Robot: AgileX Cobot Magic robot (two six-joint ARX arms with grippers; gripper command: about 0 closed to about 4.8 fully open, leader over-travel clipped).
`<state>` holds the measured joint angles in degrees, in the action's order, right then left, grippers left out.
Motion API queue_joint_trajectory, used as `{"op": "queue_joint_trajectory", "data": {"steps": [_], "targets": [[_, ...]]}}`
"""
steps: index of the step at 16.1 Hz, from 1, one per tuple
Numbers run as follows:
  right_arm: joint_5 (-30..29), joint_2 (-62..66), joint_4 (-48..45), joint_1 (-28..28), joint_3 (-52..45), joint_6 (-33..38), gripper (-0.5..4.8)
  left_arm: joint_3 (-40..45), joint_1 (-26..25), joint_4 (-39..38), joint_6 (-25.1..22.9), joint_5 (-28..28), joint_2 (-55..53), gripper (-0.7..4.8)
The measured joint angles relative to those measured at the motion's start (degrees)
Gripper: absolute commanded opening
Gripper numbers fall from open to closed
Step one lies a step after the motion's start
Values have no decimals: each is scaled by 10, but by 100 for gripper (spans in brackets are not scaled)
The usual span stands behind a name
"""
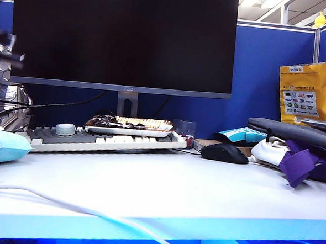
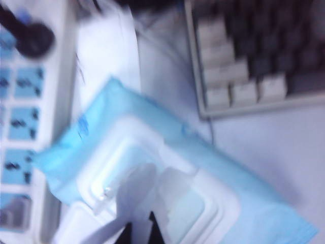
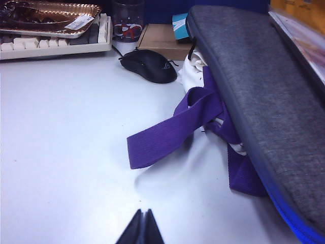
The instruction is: Pull out a wet wipe from the sky blue wet wipes packet and place it on the table.
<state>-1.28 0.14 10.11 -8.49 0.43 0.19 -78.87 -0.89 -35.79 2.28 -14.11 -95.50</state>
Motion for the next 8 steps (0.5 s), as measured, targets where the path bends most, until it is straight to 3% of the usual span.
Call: {"op": "queue_joint_trajectory", "data": {"steps": [3, 8], "targets": [[0, 0, 0, 0, 0, 0, -1, -85, 9, -52, 1, 0, 2, -6], [0, 0, 0, 0, 0, 0, -1, -200, 79, -111, 1, 5, 2, -6]]}}
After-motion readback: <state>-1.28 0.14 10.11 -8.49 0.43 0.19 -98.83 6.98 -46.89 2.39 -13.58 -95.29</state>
